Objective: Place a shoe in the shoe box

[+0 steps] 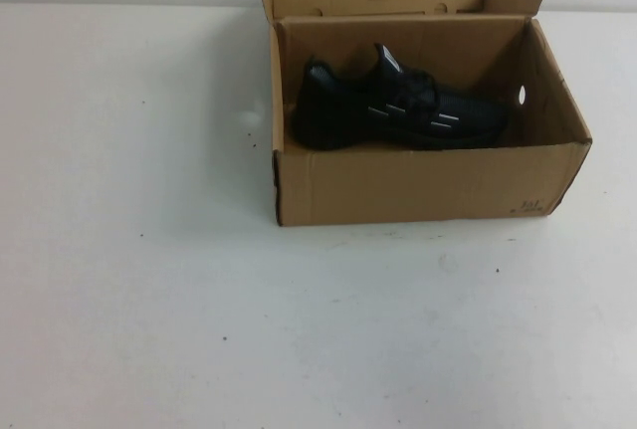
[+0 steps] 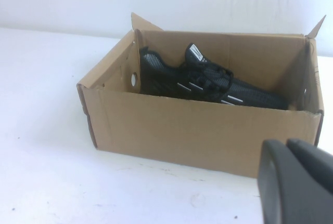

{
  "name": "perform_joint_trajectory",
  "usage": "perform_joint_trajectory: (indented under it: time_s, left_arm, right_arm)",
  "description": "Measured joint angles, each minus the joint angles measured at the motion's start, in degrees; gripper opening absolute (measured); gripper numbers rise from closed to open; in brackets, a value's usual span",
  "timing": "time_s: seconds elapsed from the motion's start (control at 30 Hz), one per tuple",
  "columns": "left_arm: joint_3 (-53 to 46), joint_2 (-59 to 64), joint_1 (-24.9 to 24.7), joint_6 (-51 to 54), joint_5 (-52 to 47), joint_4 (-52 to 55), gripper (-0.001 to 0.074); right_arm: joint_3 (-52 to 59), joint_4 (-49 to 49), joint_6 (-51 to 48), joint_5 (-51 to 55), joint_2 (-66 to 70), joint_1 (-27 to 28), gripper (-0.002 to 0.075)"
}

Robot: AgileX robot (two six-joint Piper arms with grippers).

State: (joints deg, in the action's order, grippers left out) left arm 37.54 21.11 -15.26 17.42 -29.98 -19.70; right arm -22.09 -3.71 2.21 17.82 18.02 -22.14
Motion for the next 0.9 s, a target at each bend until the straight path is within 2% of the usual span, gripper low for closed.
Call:
perform_joint_trajectory:
  time_s: [0.17, 0.43, 0.53, 0.7, 0.9]
  left_arm:
    - [-7.0, -7.2, 0.0, -0.7, 7.2, 8.7, -0.0001]
    - [-23.2, -17.7, 0.0, -14.3, 11.9, 27.0, -0.0001]
    - [-28.5, -19.8, 0.3, -16.1, 13.5, 28.7, -0.0001]
    - [-35.1, -21.6, 3.6, -17.4, 15.7, 28.4, -0.0001]
    - [-38.9, -21.7, 7.3, -18.7, 12.7, 24.0, -0.0001]
  right_arm:
    - [0.0, 0.0, 0.0, 0.0, 0.0, 0.0, -0.0016]
    - [0.0, 0.0, 0.0, 0.0, 0.0, 0.0, -0.0016]
    - [0.0, 0.0, 0.0, 0.0, 0.0, 0.0, -0.0016]
    - [0.0, -0.1, 0.0, 0.0, 0.0, 0.0, -0.0016]
    - [0.0, -0.1, 0.0, 0.0, 0.0, 0.0, -0.0016]
